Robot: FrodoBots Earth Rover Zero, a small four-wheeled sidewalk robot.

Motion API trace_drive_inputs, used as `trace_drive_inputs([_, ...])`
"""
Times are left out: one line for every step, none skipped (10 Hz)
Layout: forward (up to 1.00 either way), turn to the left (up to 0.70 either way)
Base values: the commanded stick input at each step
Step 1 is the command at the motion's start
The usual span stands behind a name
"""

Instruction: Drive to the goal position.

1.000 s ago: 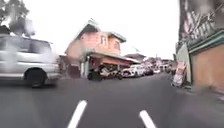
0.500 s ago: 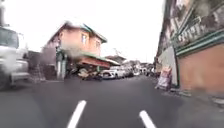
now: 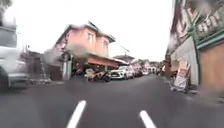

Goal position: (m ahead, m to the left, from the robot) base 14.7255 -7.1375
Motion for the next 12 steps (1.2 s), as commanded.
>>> trace_drive_inputs([1.00, 0.07])
trace_drive_inputs([1.00, 0.07])
trace_drive_inputs([1.00, -0.15])
trace_drive_inputs([1.00, -0.40])
trace_drive_inputs([1.00, -0.40])
trace_drive_inputs([1.00, -0.40])
trace_drive_inputs([1.00, -0.40])
trace_drive_inputs([1.00, -0.25])
trace_drive_inputs([1.00, 0.01])
trace_drive_inputs([1.00, 0.05])
trace_drive_inputs([1.00, 0.09])
trace_drive_inputs([1.00, -0.37])
